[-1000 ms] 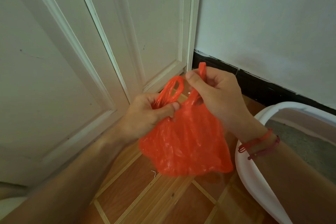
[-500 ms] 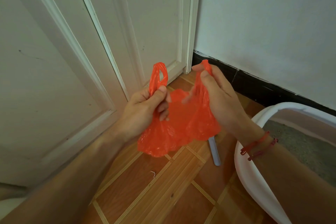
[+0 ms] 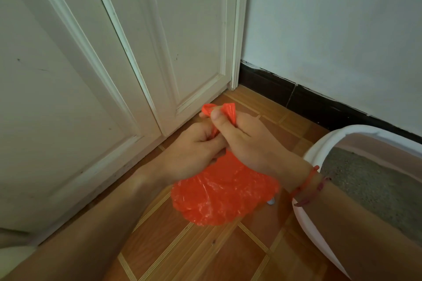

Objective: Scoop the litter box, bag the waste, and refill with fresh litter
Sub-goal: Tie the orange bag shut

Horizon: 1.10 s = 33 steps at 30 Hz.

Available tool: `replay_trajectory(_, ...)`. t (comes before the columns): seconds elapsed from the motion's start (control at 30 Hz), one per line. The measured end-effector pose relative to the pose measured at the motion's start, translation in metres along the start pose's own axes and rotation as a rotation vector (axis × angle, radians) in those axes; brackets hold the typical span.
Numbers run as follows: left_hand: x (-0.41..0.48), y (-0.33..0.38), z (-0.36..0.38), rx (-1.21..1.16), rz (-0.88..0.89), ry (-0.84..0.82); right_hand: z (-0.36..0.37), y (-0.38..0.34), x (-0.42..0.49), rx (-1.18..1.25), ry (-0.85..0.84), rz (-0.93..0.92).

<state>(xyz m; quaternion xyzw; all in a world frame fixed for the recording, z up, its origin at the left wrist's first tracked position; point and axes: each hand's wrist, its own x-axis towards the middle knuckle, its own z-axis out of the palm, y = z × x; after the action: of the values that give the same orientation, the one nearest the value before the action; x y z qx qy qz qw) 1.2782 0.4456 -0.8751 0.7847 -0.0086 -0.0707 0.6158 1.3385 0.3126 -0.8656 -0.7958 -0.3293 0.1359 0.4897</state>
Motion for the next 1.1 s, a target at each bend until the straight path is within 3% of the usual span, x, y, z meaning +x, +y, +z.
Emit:
replay_trajectory(0.2,-0.001,-0.005,-0.014,-0.243,-0.177,-0.186,-0.012,-0.003,-0.007,0.308,-0.074,0.09)
replay_trajectory(0.4,-0.003,-0.008,-0.024,-0.553,-0.264,-0.168,-0.023,0.003,-0.011,0.267,-0.199,0.136)
replay_trajectory(0.5,-0.002,-0.01,-0.026,-0.654,-0.275,-0.177,-0.023,0.009,-0.009,0.085,-0.267,0.019)
replay_trajectory(0.6,-0.005,-0.009,-0.027,-0.706,-0.303,-0.218,-0.024,0.026,-0.006,-0.286,-0.206,-0.145)
replay_trajectory(0.67,-0.008,-0.006,-0.027,-0.686,-0.333,-0.188,-0.024,0.033,-0.006,-0.559,-0.153,-0.249)
replay_trajectory(0.73,-0.008,-0.005,-0.024,-0.596,-0.362,-0.109,-0.022,0.036,-0.005,-0.664,-0.133,-0.292)
replay_trajectory(0.83,-0.004,-0.006,-0.022,-0.474,-0.351,0.024,-0.017,0.04,-0.004,-0.592,-0.072,-0.365)
replay_trajectory(0.93,-0.003,-0.006,-0.024,-0.45,-0.313,0.088,-0.019,0.039,-0.007,-0.342,0.026,-0.388)
replay_trajectory(1.03,-0.002,-0.005,-0.023,-0.387,-0.288,0.103,-0.017,0.034,-0.011,-0.125,0.167,-0.317)
replay_trajectory(1.1,0.0,-0.004,-0.02,-0.319,-0.282,0.129,-0.015,0.035,-0.011,-0.111,0.212,-0.281)
